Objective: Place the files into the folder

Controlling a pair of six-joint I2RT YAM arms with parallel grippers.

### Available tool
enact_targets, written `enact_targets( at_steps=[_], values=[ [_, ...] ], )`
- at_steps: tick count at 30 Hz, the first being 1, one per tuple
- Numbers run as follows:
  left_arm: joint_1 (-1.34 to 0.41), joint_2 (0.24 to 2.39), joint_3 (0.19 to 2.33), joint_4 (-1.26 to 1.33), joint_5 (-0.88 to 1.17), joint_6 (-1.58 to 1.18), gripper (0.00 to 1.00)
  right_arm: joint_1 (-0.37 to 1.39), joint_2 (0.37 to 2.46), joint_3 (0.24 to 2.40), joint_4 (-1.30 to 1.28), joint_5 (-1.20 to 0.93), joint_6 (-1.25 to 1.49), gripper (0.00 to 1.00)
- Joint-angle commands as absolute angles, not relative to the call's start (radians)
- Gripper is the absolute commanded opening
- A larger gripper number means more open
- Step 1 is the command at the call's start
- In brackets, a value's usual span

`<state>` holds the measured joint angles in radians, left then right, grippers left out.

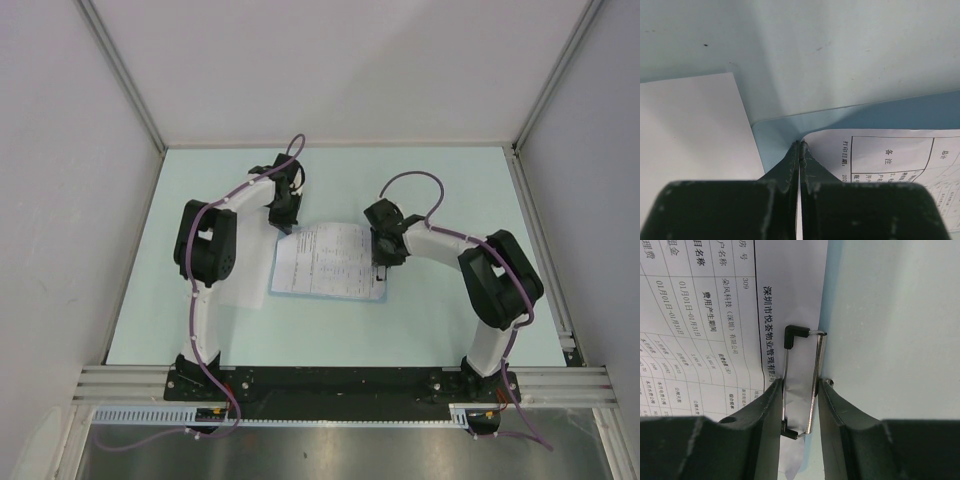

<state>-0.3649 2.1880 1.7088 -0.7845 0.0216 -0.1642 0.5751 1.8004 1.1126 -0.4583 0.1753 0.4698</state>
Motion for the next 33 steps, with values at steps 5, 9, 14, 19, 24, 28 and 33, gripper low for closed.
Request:
enact_targets(
  at_steps=[5,9,14,19,24,28,33],
  values=[
    [-0.376,2.209,1.697,-0.810,-0.038,-0.143,0.00,0.586,1.870,1.106,-0.469,0.219,0.440,0.00],
    [-0.376,2.220,1.697,-0.818,-0.087,-0.132,0.00,0.584,1.856,1.074,-0.424,0.175,0.402,0.00],
    [-0.376,2.233,1.697,-0.821,-0.124,-0.121,0.00,0.526,1.813,0.977,-0.299,0.014,0.379,0.00],
    [-0.376,2.238,1.694,-0.818,-0.135,-0.120,0.00,0.447,1.775,0.916,-0.241,-0.087,0.377,0.00],
    [-0.377,2.241,1.698,-0.824,-0.132,-0.123,0.00,0.416,1.770,0.882,-0.213,-0.118,0.376,0.00],
    [-0.379,2.244,1.707,-0.839,-0.143,-0.127,0.00,0.387,1.758,0.850,-0.198,-0.126,0.379,0.00],
    [-0.390,2.255,1.740,-0.868,-0.239,-0.126,0.00,0.365,1.770,0.841,-0.195,-0.140,0.376,0.00]
  ],
)
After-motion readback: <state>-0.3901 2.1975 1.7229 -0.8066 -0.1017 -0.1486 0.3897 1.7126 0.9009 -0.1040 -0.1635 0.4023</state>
